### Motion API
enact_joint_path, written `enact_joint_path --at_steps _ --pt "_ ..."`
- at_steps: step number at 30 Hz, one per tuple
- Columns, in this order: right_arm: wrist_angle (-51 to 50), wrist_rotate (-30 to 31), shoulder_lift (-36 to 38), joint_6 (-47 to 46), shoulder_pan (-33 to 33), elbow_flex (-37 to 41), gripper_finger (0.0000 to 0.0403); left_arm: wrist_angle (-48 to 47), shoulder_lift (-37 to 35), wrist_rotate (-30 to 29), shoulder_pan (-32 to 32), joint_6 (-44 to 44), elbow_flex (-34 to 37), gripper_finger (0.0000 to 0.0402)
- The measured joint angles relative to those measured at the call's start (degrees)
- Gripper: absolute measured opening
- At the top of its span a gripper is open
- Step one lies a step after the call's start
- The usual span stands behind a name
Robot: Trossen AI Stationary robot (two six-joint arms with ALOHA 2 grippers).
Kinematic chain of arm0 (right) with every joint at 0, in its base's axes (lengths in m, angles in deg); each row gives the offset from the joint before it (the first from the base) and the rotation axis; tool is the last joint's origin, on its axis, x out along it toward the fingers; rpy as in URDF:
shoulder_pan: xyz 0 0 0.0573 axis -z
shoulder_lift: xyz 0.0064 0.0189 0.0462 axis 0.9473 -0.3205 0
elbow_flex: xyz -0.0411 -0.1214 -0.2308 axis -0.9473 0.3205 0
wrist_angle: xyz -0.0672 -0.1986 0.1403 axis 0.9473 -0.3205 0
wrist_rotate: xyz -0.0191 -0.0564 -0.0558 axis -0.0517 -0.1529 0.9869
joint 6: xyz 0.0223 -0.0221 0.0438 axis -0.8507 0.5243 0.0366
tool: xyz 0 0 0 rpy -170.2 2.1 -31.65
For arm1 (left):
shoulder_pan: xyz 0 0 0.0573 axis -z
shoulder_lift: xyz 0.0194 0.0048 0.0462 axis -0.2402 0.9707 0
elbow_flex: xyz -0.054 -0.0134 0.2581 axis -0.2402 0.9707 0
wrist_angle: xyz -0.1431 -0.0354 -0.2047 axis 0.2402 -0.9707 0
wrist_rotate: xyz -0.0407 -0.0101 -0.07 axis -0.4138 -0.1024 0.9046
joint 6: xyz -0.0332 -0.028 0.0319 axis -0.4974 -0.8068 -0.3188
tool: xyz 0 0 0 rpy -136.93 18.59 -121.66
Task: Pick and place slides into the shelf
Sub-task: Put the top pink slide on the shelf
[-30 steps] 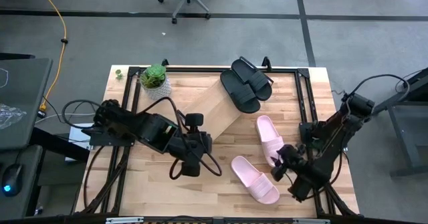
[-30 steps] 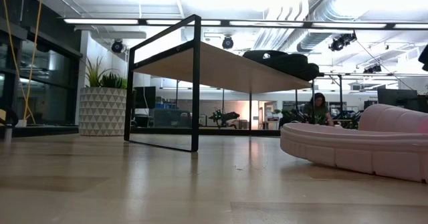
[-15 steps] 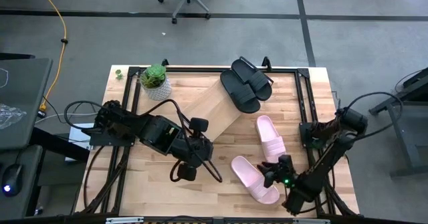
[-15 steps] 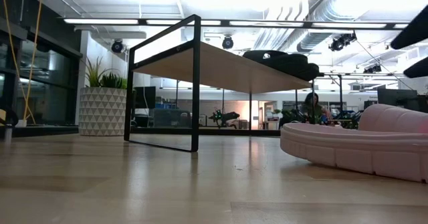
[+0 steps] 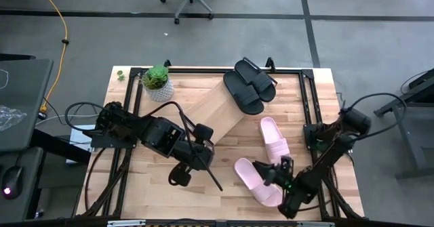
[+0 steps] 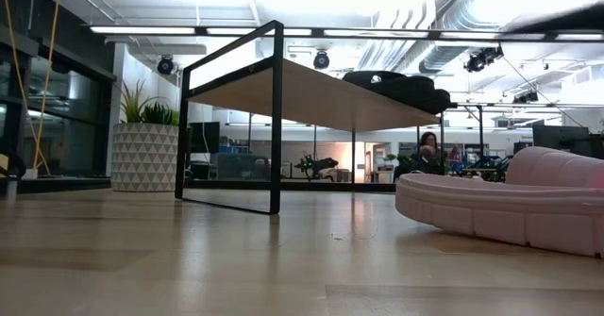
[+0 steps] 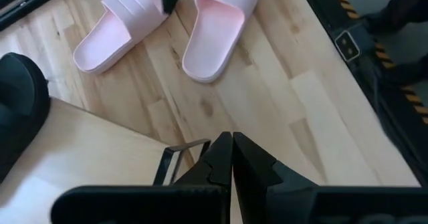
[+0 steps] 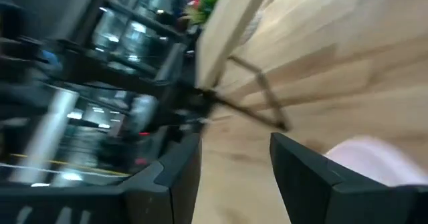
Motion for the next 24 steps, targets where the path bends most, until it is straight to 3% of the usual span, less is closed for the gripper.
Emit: enact_joint_path --at_steps 5,9,24 --pt "13.1 2.9 0.1 0.2 -2.4 0.0 0.0169 -0.6 0.0 0.0 0.0 1.9 0.0 0.0003" --pt "18.4 10.9 0.1 0.5 -1.7 0.0 0.0169 -0.5 0.0 -0.1 0.0 2.2 0.0 0.0003" --pt "21.6 10.5 -0.3 1.0 -2.4 0.0 0.0161 -0.2 0.0 -1.2 0.0 2.2 0.0 0.0003"
